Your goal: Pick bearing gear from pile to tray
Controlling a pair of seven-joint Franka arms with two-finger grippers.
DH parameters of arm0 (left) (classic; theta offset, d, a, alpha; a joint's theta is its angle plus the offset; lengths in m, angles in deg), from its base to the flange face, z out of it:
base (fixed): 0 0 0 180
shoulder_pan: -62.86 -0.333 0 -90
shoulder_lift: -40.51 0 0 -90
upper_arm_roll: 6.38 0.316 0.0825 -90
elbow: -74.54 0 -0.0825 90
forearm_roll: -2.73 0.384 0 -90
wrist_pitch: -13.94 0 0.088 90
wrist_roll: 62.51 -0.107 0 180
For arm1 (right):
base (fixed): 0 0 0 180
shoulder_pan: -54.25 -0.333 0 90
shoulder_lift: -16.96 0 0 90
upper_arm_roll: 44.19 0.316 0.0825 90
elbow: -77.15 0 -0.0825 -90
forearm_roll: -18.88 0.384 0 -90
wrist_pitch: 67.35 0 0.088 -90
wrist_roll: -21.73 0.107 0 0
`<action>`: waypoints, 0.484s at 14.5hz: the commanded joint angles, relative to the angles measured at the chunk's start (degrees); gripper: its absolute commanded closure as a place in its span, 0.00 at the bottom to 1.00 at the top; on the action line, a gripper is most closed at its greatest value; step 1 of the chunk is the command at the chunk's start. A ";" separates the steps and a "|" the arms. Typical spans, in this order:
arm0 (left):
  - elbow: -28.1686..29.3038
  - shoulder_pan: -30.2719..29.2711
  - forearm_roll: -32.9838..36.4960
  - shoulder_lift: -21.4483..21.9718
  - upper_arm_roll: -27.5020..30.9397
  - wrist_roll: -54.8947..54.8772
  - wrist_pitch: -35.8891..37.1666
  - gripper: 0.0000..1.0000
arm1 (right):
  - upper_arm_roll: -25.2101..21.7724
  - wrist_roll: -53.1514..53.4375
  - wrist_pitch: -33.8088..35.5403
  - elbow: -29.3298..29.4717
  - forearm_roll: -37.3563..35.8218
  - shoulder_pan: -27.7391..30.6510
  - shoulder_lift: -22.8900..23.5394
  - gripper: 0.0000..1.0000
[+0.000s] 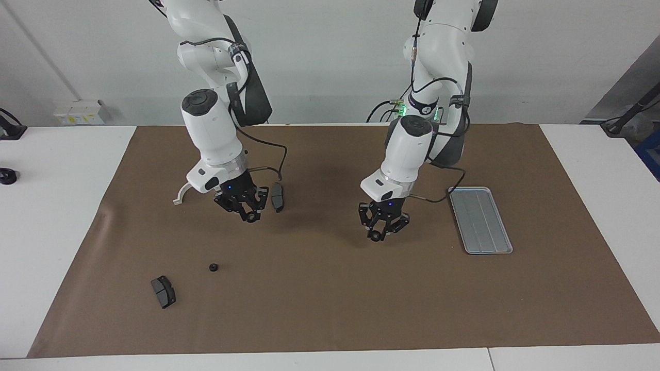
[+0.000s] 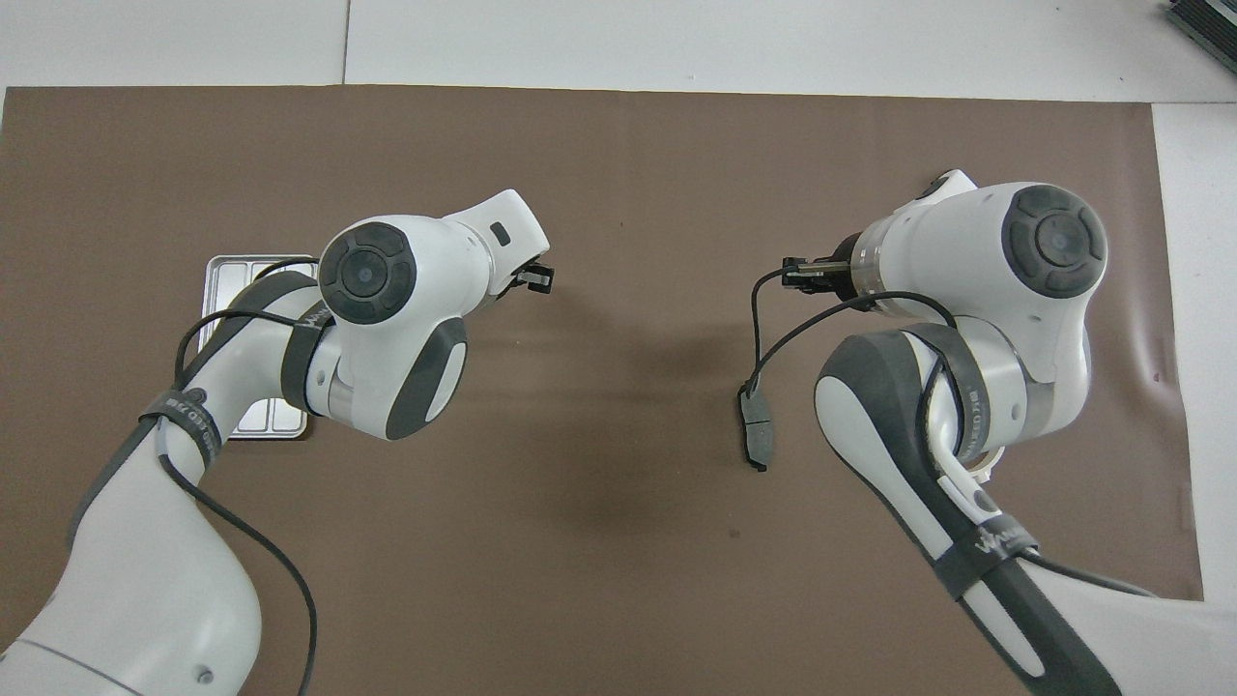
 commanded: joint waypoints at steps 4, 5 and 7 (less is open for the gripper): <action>9.00 -12.18 0.16 10.12 -0.40 -11.50 4.10 1.00 | 0.15 16.28 -0.80 15.80 0.58 -8.64 9.63 1.00; 9.09 -14.57 0.16 10.74 -0.49 -14.83 5.15 1.00 | 0.15 17.78 -0.80 18.80 0.41 -10.05 12.44 1.00; 9.10 -18.62 0.16 11.62 -0.49 -19.50 8.57 1.00 | 0.07 20.95 -3.94 21.89 0.06 -11.90 16.67 1.00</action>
